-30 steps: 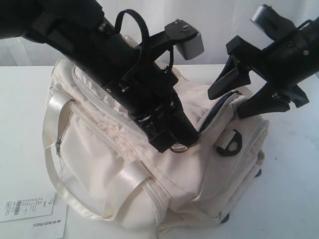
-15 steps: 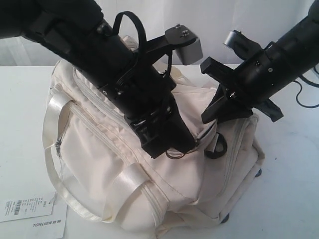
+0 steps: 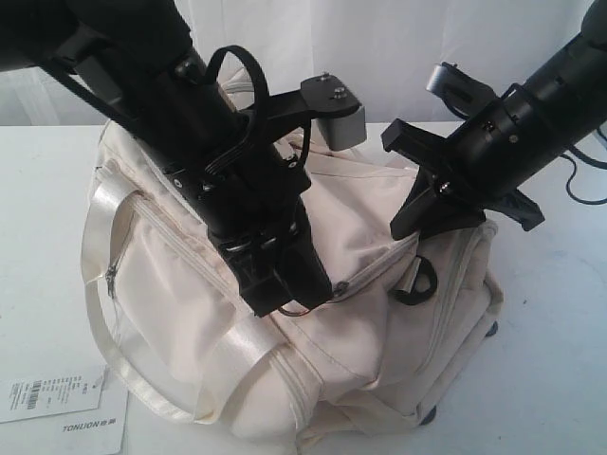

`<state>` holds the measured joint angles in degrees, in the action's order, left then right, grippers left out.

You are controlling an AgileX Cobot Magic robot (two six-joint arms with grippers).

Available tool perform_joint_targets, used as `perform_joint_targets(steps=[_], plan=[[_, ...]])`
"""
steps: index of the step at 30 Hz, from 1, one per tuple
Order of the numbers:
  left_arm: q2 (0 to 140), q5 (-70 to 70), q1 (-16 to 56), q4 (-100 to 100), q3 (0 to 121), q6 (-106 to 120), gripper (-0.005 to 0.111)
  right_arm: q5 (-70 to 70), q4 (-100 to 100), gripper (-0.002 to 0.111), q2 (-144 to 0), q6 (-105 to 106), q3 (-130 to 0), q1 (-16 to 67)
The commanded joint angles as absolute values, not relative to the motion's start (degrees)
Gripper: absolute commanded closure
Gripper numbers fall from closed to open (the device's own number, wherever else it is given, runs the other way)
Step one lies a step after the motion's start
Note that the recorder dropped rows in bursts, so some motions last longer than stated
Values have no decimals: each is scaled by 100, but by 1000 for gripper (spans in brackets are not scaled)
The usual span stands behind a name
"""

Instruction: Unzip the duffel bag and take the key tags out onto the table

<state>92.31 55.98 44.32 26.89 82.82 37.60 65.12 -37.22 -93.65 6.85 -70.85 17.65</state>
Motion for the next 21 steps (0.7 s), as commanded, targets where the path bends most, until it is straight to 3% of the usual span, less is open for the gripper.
perform_joint_targets(steps=[1, 21], plan=[[9133, 6470, 4466, 2410, 8272, 3507, 107, 6093, -3186, 108, -9373, 665, -7122, 1696], [9133, 6379, 4466, -846, 8272, 1583, 107, 5906, -2364, 108, -9340, 380, -7130, 1125]])
